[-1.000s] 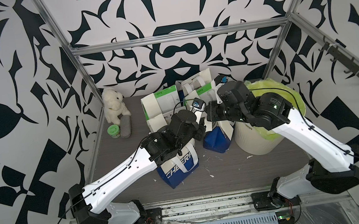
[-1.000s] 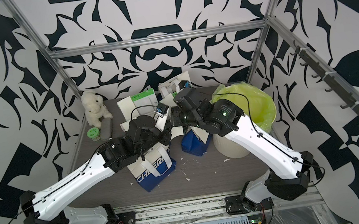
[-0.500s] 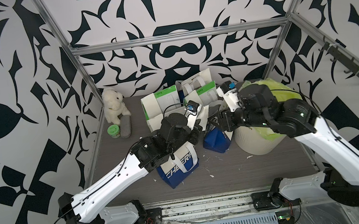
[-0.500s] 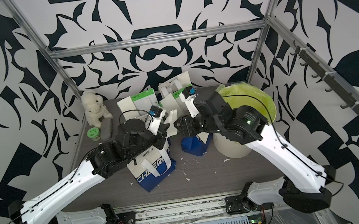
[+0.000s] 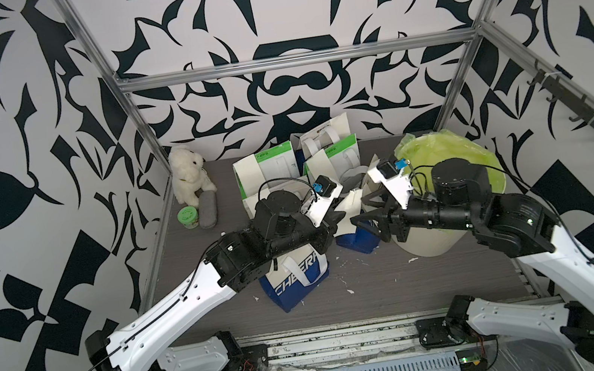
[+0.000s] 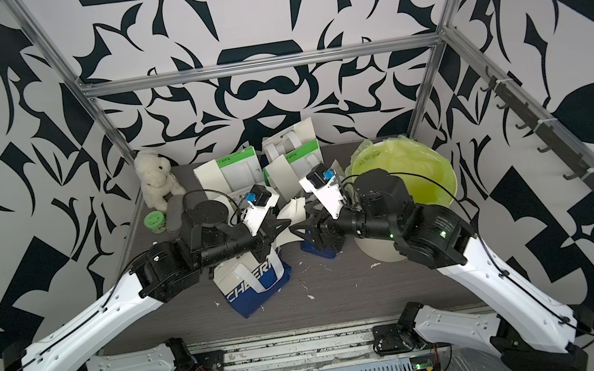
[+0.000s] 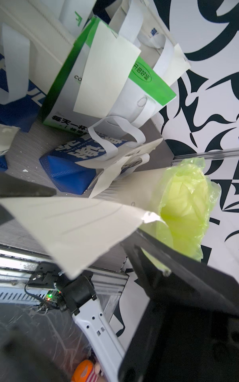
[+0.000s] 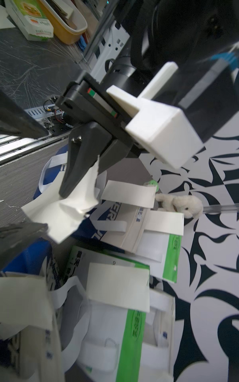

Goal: Shred takeout receipts and throw away
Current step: Shred the takeout receipt.

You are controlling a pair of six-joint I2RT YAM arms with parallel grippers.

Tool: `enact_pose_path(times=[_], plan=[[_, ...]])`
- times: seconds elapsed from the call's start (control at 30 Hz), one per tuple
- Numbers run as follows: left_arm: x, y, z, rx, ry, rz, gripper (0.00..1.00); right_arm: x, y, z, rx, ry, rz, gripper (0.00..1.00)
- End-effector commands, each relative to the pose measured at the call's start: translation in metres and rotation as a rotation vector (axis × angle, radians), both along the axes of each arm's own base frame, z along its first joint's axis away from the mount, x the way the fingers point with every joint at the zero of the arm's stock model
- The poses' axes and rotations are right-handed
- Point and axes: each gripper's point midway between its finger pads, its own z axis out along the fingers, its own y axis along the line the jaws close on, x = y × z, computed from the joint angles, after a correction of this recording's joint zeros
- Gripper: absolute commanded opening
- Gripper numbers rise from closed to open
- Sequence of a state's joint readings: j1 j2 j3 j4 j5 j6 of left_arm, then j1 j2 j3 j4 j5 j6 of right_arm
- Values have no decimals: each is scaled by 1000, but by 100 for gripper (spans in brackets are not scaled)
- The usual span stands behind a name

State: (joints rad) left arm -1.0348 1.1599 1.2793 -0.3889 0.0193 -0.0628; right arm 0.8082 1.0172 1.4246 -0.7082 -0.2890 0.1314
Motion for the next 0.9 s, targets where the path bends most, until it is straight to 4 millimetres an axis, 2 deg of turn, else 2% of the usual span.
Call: enact_pose_path(times=[0.0,0.1,0.27,0.4,0.47,0.87], plan=[[-14,3,0,-19,7,-57,0,-12,20,11,62,-59,163,68],[-18,5,0,-25,12,-71,0,-9,22,8,69,-33,190,69],[-22,9,-1,-24,22,-81,0,2,11,8,94,-15,174,67],[-24,15,0,-26,9,-75,0,7,2,11,123,8,165,72],[-25,16,0,-27,5,-76,0,11,-1,12,138,36,159,78],[-31,22,-1,-31,9,-89,0,7,10,24,290,131,371,69]])
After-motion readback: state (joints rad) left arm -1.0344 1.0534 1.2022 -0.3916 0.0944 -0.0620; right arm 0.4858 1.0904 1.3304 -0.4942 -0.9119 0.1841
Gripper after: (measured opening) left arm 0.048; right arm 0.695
